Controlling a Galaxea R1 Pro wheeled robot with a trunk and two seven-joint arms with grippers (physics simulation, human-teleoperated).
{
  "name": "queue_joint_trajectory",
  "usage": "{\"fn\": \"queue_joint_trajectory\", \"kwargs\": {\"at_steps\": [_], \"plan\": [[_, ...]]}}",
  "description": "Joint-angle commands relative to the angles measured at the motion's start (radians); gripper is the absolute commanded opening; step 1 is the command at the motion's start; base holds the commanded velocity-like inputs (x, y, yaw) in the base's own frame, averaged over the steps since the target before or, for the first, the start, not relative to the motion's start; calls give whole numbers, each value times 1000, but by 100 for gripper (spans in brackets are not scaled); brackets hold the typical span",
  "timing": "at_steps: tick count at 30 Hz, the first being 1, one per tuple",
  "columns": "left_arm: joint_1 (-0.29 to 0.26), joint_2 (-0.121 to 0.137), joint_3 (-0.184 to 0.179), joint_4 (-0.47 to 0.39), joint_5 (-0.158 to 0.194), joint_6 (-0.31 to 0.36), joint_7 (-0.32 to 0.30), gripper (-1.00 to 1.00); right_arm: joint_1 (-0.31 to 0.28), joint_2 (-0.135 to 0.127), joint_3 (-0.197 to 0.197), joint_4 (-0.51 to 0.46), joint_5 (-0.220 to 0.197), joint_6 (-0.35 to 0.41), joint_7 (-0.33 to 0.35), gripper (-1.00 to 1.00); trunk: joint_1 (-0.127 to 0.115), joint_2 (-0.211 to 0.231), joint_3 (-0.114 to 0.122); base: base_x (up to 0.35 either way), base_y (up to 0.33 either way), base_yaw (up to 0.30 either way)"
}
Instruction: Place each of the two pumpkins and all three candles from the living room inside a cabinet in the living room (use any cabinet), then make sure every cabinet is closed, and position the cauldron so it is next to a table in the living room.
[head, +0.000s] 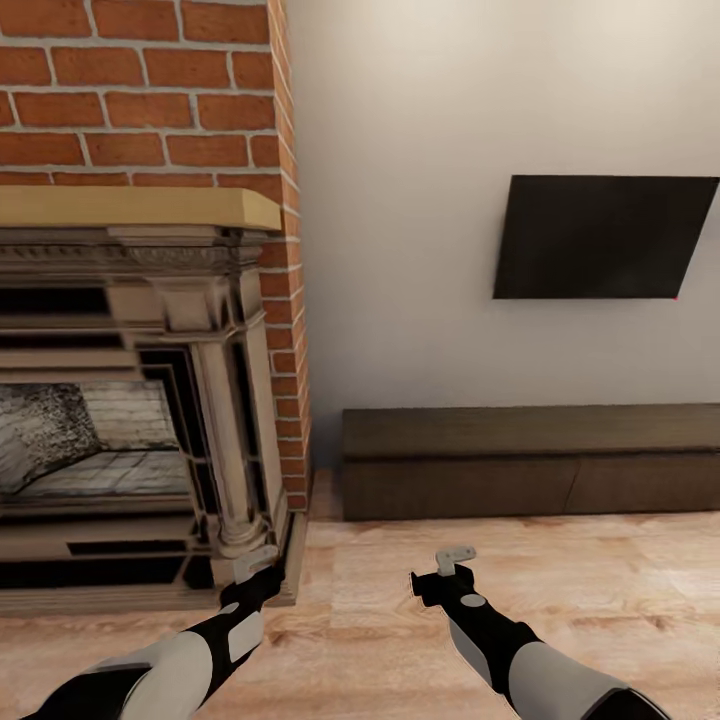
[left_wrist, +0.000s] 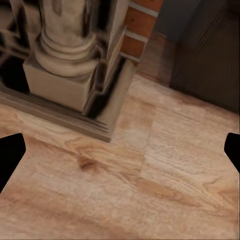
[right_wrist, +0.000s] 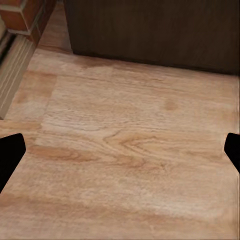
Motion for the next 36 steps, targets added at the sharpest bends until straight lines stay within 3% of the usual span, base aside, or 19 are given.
{"fn": "queue_joint_trajectory", "kwargs": {"at_steps": [1,7,14,27,36], "plan": [[-2,0,8,4,-2,-8,0,100,-1,0,9,1,-10,-4,-4,100,0,0,-1,331,0,-274],[-2,0,8,4,-2,-8,0,100,-1,1,9,1,-10,-4,-4,100,0,0,-1,308,0,-112],[-2,0,8,4,-2,-8,0,100,-1,1,9,1,-10,-3,-4,100,0,0,-1,69,0,-20],[-2,0,8,4,-2,-8,0,100,-2,1,9,1,-10,-3,-4,100,0,0,-1,270,0,-189],[-2,0,8,4,-2,-8,0,100,-2,1,10,1,-10,-2,-4,100,0,0,-1,41,0,-14]]}}
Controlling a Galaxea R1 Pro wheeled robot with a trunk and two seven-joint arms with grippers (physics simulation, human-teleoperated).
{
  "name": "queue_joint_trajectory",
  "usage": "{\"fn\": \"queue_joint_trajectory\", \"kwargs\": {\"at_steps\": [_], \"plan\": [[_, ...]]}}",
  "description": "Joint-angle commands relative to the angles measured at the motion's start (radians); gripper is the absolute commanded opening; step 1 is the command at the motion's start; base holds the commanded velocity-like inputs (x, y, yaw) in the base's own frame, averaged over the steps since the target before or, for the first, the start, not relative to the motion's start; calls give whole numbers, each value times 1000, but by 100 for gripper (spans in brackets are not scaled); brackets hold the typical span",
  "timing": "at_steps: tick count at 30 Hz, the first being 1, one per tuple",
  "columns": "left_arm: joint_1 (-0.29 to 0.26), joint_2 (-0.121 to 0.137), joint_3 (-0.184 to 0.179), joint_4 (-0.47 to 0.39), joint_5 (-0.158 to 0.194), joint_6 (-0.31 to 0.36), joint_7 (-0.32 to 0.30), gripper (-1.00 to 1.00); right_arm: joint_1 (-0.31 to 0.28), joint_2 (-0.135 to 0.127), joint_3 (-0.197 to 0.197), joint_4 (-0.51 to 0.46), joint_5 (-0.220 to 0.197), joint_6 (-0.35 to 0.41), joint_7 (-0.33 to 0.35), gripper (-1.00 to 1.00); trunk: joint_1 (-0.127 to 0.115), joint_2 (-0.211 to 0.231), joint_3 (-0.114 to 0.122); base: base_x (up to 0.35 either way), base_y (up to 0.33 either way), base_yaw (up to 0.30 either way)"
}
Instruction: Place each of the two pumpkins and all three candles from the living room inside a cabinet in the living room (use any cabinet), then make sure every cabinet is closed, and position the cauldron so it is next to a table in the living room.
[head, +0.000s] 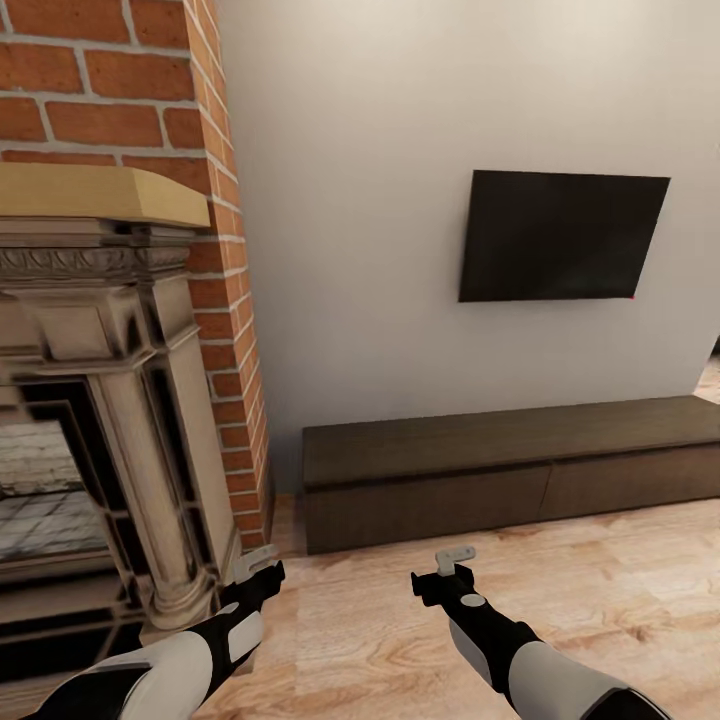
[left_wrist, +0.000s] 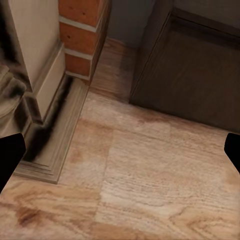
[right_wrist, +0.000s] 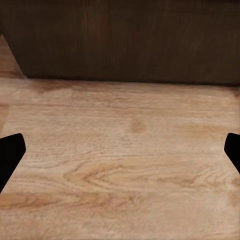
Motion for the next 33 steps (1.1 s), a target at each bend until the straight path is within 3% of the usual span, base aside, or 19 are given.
{"fn": "queue_joint_trajectory", "kwargs": {"at_steps": [1,14,33], "plan": [[-2,0,8,4,-2,-7,0,100,-1,0,9,1,-10,-4,-4,100,0,-1,-1,126,0,-1],[-1,0,8,4,-2,-8,0,100,0,0,8,1,-10,-2,-4,100,0,-1,-1,254,0,0],[-2,0,8,4,-2,-8,1,100,-1,0,9,1,-10,-2,-4,100,0,-1,-1,20,-4,28]]}}
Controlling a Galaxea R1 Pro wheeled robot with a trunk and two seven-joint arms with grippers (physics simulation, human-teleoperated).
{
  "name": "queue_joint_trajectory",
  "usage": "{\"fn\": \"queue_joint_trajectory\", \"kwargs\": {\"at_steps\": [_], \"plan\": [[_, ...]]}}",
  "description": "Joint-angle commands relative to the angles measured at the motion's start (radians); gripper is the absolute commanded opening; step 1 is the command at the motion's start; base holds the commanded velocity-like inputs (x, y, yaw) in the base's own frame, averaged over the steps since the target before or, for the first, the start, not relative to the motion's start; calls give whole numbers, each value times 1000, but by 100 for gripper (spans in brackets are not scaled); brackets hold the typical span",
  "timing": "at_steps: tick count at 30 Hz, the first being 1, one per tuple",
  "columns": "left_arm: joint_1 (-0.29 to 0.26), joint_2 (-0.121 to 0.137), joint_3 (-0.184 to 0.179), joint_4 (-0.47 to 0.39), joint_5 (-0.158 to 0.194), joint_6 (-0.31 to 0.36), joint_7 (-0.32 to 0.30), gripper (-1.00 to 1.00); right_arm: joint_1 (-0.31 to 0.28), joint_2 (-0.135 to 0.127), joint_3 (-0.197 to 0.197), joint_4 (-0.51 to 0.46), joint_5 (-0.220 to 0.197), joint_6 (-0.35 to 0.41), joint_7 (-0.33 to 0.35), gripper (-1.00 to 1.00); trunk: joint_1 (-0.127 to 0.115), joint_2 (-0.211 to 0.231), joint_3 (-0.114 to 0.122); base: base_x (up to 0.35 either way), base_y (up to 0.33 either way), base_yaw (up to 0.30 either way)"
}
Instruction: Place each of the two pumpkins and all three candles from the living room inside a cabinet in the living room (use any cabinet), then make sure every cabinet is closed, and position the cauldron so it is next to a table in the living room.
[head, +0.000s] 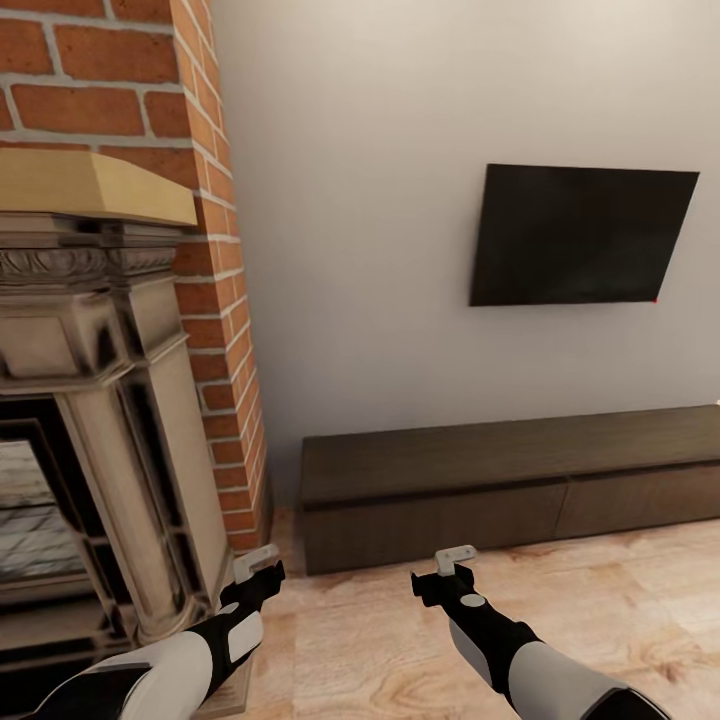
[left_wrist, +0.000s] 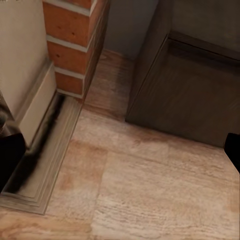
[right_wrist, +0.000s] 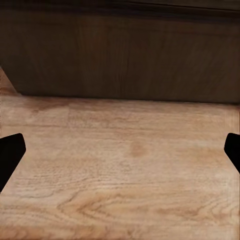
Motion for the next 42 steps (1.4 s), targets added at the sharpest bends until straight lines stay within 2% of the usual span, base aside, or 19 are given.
{"fn": "queue_joint_trajectory", "kwargs": {"at_steps": [1,9,20,27,42], "plan": [[-2,0,8,4,-2,-7,0,100,-1,0,9,1,-10,-4,-4,100,0,0,-1,116,-60,106],[-1,0,8,4,-3,-7,1,100,-1,0,8,1,-10,-4,-5,100,0,0,-1,168,-93,91],[-1,0,8,4,-2,-7,0,100,-1,0,8,1,-10,-4,-5,100,0,0,-1,20,-7,3],[-1,0,8,4,-2,-7,0,100,-1,0,9,1,-9,-5,-4,100,0,0,-1,238,-41,0],[-1,0,8,4,-2,-7,0,100,-1,0,9,1,-10,-5,-4,100,0,0,-1,96,13,0]]}}
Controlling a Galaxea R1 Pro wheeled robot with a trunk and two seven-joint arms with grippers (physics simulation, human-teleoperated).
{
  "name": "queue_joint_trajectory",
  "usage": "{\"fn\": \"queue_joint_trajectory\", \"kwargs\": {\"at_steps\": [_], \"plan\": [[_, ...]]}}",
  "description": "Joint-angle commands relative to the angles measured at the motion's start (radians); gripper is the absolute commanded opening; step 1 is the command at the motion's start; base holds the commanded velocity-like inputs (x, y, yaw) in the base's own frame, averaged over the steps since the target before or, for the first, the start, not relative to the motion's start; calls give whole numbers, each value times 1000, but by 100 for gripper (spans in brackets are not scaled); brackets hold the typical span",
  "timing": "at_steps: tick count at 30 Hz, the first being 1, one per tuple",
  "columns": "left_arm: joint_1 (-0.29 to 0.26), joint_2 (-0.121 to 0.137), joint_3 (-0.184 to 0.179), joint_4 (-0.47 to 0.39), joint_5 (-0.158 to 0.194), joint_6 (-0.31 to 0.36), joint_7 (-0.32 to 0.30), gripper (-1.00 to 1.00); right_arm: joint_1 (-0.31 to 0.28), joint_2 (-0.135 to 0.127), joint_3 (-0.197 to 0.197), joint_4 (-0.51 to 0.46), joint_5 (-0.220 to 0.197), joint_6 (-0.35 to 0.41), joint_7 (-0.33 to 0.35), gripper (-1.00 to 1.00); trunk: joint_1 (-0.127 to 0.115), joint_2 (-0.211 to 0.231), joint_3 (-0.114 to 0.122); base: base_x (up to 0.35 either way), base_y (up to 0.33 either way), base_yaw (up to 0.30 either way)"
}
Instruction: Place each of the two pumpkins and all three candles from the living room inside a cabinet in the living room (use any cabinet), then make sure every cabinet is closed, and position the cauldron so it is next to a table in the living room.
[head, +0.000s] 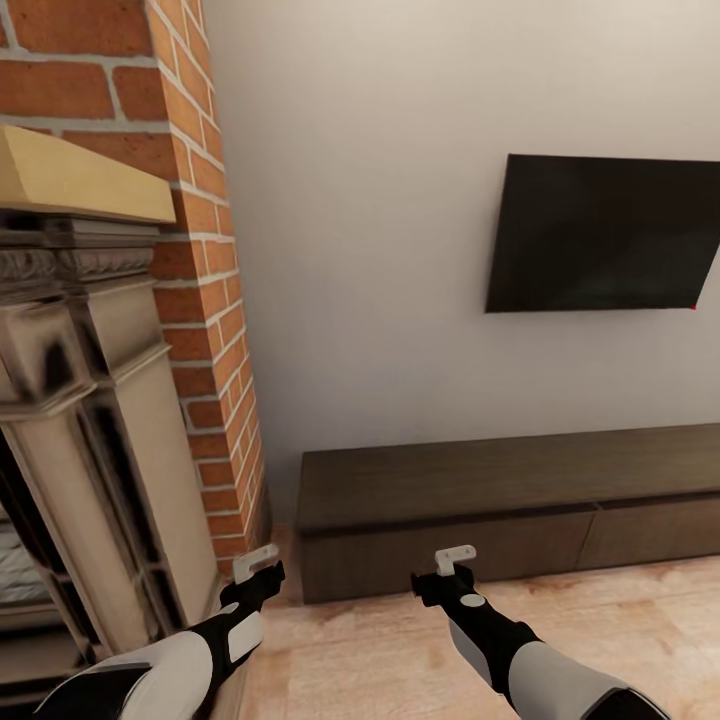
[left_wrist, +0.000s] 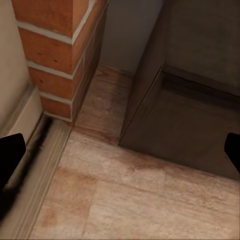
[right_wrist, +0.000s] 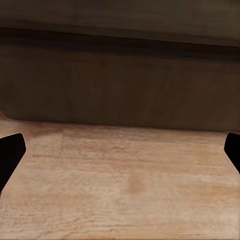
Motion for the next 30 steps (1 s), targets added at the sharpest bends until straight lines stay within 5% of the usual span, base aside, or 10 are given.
{"fn": "queue_joint_trajectory", "kwargs": {"at_steps": [1,30], "plan": [[-2,0,8,4,-2,-7,0,100,-1,0,9,1,-10,-4,-4,100,0,0,-1,261,102,0],[-2,-1,8,-5,-5,-8,-8,100,-1,1,12,4,-8,-3,-3,100,0,0,-1,46,15,0]]}}
